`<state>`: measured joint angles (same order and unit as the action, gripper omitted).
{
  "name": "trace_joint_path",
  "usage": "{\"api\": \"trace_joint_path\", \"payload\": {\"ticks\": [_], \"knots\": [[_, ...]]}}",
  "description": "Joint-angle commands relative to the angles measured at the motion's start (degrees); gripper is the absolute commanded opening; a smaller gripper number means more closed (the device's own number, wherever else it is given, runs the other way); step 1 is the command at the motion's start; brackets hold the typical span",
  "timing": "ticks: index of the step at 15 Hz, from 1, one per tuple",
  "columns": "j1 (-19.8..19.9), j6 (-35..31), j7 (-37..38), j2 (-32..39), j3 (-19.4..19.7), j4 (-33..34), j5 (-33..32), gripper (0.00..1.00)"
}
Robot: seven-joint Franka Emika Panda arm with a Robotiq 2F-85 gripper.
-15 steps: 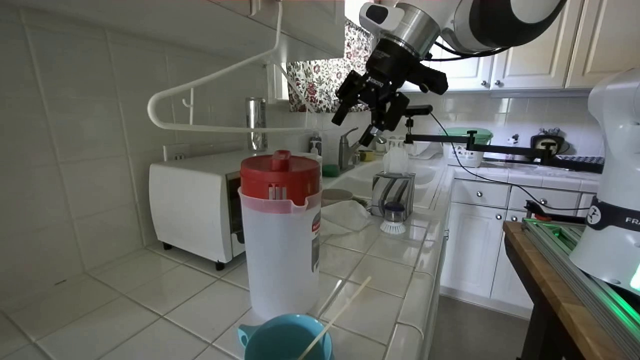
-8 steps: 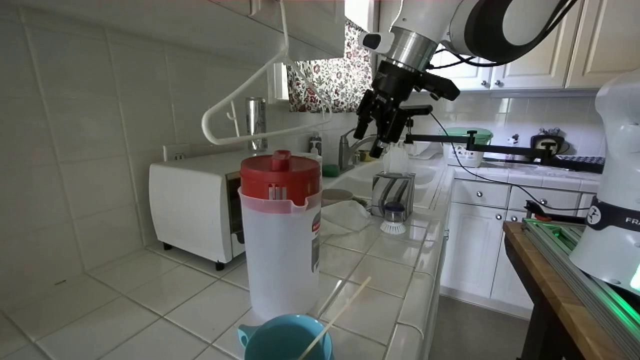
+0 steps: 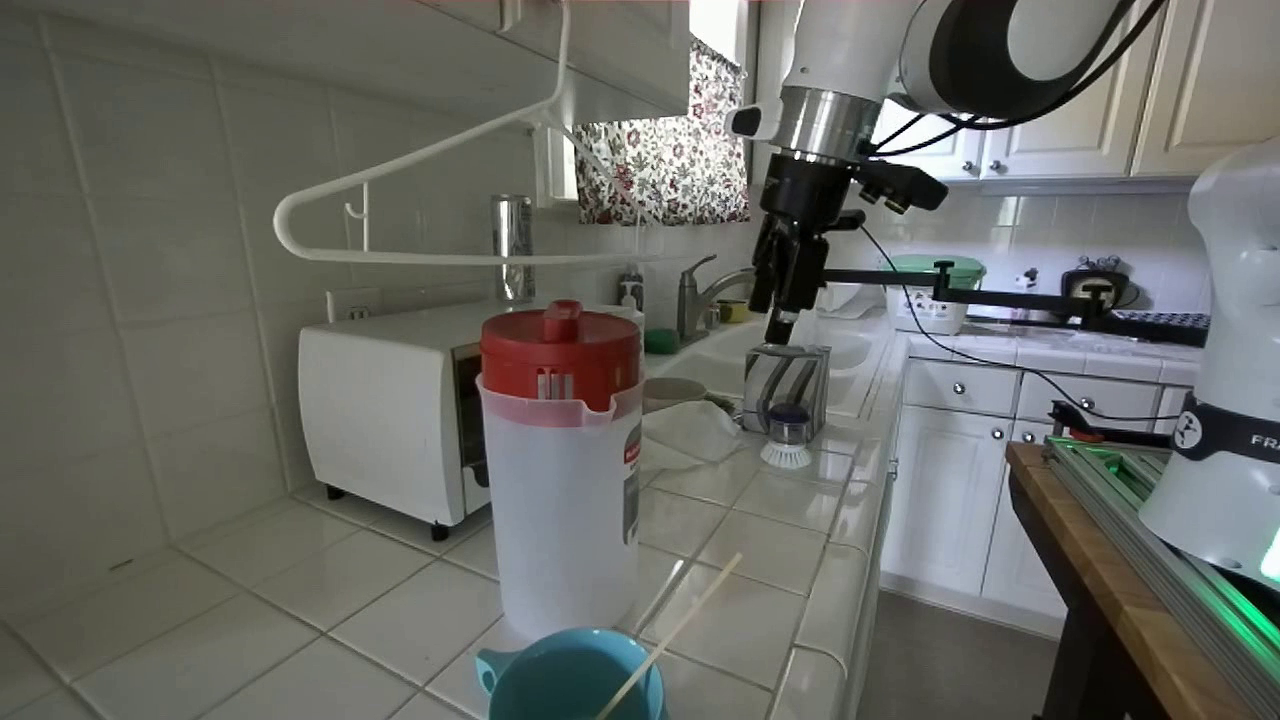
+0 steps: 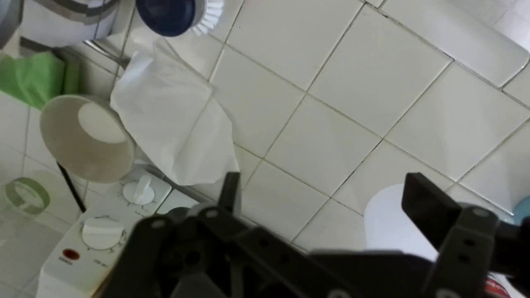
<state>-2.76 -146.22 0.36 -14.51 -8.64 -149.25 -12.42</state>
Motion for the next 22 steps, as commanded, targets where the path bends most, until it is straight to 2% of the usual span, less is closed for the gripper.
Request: {"api": "trace_joint_path", "payload": {"ticks": [1, 7, 13, 16, 22], "knots": [[-0.26, 1.03, 5.20, 1.03, 0.83, 0.65, 3.49, 1.00], [1.56, -1.49, 14.06, 2.70, 2.03, -2.60, 5.49, 1.00], [4.62, -2.55, 19.28, 5.51, 4.75, -5.82, 5.38, 1.00], [6.74, -2.96, 21.68, 4.84, 6.30, -7.35, 4.00, 1.00], [12.53, -8.40, 23.82, 4.39, 8.63, -9.63, -2.54, 1.00]]}}
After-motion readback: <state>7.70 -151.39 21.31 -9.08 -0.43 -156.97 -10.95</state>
